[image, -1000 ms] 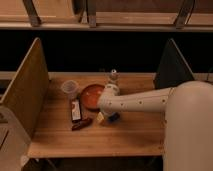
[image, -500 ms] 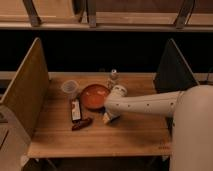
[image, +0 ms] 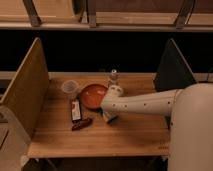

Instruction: Wipe the white sponge on the table

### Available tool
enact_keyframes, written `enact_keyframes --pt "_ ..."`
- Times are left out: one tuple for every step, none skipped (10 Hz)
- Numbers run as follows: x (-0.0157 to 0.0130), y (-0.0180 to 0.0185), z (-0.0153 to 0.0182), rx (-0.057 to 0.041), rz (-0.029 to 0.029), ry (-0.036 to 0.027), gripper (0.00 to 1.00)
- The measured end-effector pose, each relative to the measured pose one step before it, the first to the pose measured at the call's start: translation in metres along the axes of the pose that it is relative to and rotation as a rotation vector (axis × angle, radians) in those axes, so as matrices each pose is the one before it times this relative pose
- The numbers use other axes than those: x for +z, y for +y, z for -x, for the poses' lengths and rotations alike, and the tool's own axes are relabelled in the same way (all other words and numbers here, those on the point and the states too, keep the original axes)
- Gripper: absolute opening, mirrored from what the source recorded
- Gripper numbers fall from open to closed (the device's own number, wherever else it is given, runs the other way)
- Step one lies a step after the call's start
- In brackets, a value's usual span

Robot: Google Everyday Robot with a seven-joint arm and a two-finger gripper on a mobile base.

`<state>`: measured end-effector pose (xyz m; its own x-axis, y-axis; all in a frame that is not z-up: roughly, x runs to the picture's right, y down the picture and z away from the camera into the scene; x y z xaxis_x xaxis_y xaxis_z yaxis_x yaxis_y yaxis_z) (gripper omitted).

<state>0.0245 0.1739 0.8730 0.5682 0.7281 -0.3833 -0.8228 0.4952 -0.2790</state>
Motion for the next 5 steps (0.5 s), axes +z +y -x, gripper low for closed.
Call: enact_keyframes --pt "0.00084 0.01187 -0.00281 -0.02105 0.01036 0.01346 0.00" --pt "0.00062 0.00964 -0.00278 -0.01343 0.01102 0.01071 0.00" --pt "0.00009 0.01035 -0.00746 -0.01494 0.00831 0.02358 0.00" --pt "-0.00065 0.00570 -0.00580 -0.01080 0.00076 0.02009 0.00" --pt "-0.00183 0.00589 -0.01054 -0.01525 -0.00611 0.03196 0.00"
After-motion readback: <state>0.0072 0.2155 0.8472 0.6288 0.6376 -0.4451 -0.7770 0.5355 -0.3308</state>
